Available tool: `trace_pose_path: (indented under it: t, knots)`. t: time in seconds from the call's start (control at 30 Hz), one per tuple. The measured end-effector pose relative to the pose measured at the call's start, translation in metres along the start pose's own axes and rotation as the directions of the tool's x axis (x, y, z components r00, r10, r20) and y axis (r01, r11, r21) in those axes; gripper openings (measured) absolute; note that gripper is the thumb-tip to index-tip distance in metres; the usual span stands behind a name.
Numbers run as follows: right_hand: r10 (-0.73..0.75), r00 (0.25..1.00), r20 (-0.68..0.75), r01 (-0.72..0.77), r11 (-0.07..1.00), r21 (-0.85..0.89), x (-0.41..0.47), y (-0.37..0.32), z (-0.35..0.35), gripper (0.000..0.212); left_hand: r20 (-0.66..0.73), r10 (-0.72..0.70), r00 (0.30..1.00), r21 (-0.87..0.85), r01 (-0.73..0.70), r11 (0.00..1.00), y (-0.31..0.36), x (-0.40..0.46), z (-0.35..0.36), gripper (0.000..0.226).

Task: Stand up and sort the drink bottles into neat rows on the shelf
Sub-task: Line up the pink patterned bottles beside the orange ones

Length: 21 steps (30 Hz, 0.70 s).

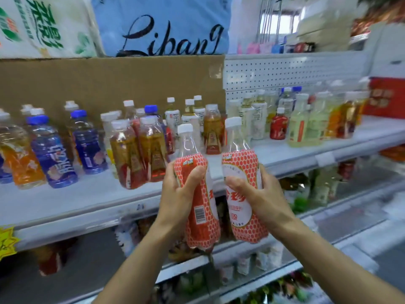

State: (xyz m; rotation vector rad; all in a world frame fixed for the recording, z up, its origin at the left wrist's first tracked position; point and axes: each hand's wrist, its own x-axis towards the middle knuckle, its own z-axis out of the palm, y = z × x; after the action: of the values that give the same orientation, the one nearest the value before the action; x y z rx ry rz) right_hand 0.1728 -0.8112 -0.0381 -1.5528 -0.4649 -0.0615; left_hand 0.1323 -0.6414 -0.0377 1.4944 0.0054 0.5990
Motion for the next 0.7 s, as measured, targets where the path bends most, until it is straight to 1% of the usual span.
trace_pose_path:
  t: [0.07,0.23,0.4,0.5,0.6,0.7]
  knots:
    - [-0.007,0.999,-0.039,0.006,1.0,-0.019,0.0,0.002,-0.031,0.039,0.043,-0.016,0.999,0.001,0.016,1.0,-0.006,0.003,0.032,0.055]
    - [-0.004,0.991,-0.133,0.003,1.0,-0.008,0.013,0.014,-0.104,0.031,0.134,-0.051,0.99,-0.028,0.055,0.998,-0.023,0.021,0.111,0.061]
    - [-0.003,0.974,-0.227,-0.011,0.998,-0.063,0.043,0.038,-0.182,0.038,0.213,-0.048,0.976,-0.069,0.064,0.996,-0.044,0.05,0.193,0.053]
    - [0.009,0.969,-0.246,-0.031,0.996,-0.087,0.066,0.052,-0.226,0.045,0.269,-0.073,0.96,-0.065,0.094,0.993,-0.058,0.067,0.238,0.06]
    - [0.016,0.966,-0.256,-0.038,0.996,-0.083,0.099,0.063,-0.278,0.05,0.311,-0.099,0.945,-0.072,0.127,0.989,-0.073,0.094,0.296,0.061]
    - [0.027,0.966,-0.258,-0.049,0.996,-0.081,0.132,0.071,-0.326,0.057,0.342,-0.096,0.935,-0.077,0.129,0.989,-0.084,0.12,0.352,0.061]
